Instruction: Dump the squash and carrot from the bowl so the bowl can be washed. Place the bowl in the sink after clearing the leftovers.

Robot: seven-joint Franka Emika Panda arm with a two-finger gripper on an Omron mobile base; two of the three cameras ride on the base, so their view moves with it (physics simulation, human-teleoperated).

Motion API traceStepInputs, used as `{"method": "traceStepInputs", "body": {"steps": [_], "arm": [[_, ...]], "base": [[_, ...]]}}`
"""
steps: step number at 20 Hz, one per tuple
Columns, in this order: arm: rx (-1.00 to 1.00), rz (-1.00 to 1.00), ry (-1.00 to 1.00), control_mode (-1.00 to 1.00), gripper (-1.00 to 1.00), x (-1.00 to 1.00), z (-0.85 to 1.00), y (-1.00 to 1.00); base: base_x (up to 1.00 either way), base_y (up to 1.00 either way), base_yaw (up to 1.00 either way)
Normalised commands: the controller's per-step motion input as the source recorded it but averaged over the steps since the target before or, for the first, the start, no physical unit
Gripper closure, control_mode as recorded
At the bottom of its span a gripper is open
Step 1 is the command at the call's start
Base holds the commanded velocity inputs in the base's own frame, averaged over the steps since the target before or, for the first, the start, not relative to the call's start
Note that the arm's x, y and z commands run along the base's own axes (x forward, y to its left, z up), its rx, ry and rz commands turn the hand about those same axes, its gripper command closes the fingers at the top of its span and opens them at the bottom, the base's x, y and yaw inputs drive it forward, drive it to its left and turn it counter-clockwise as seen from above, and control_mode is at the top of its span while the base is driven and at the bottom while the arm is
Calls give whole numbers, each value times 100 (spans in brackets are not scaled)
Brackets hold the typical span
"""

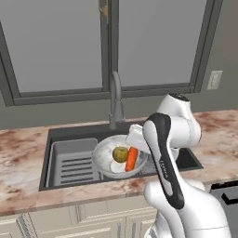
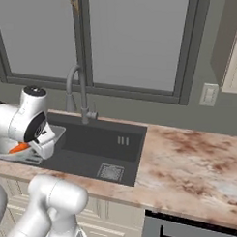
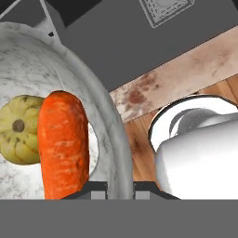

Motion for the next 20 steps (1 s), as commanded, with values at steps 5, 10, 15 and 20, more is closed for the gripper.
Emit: {"method": "traceStepInputs", "body": {"steps": [5, 10, 15, 20], "arm": [[-9, 4, -2, -100, 100, 62, 0, 84], [-7, -2, 0, -100, 100, 90, -16, 36], [-23, -1, 2, -100, 100, 71, -51, 12], [-15, 0, 9, -100, 100, 17, -17, 22]], "base": [[0, 0, 0], [0, 0, 0], [0, 0, 0], [0, 0, 0]]}}
